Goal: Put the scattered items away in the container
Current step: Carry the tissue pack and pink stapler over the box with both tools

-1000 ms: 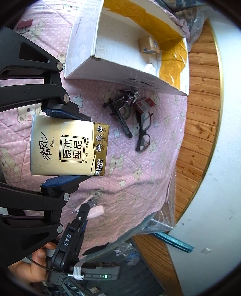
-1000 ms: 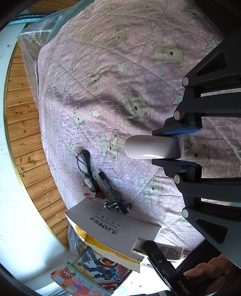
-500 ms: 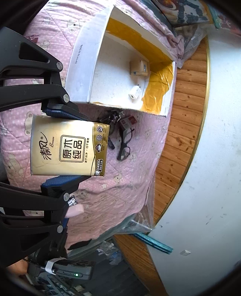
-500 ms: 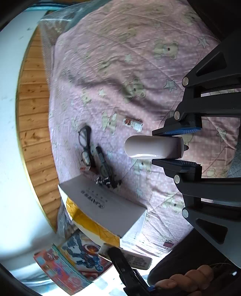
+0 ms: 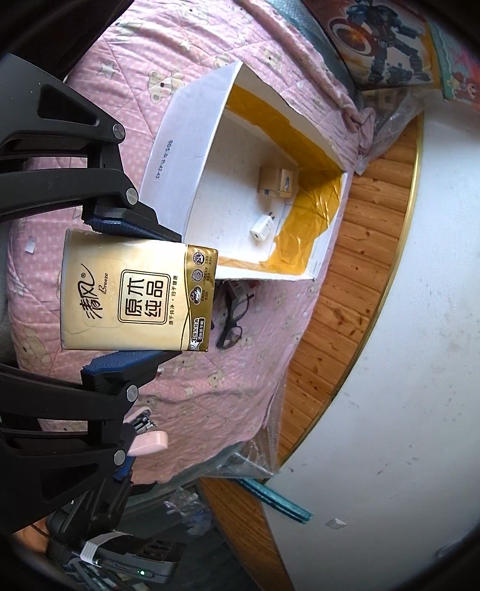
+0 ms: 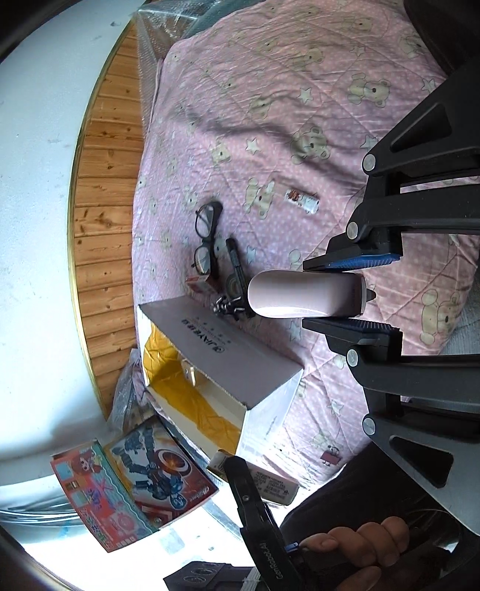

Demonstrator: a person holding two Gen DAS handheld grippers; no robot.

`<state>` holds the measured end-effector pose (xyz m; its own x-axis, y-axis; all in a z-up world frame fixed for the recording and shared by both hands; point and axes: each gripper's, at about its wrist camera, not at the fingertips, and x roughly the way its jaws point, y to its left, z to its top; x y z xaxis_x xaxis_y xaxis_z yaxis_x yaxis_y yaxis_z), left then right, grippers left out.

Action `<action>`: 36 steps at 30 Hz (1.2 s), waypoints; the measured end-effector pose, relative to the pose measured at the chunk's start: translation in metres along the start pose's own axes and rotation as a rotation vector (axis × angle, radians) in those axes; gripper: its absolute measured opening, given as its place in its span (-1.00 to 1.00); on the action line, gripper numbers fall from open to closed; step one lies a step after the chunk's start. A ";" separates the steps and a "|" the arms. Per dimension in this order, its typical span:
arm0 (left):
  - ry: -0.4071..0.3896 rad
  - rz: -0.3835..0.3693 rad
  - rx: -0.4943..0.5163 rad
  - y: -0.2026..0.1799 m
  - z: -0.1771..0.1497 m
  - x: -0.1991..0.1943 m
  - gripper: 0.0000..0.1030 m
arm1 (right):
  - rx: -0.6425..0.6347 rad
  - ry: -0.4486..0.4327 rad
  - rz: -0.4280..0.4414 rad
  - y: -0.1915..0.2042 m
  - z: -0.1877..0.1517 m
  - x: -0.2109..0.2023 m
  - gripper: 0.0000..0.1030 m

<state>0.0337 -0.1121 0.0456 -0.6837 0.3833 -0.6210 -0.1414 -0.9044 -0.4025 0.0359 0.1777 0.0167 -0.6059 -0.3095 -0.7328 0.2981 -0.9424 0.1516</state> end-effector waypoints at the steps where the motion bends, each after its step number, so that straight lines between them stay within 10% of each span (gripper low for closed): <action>1: -0.007 0.002 -0.002 0.001 0.001 -0.002 0.03 | -0.007 0.002 0.005 0.002 0.001 0.000 -0.53; 36: -0.197 0.022 -0.041 0.049 0.078 -0.050 0.03 | -0.264 -0.097 0.215 0.113 0.101 -0.009 -0.53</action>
<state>0.0049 -0.1899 0.1091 -0.8137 0.3158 -0.4880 -0.0985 -0.9023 -0.4196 0.0001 0.0611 0.1076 -0.5724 -0.5195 -0.6344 0.5988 -0.7934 0.1095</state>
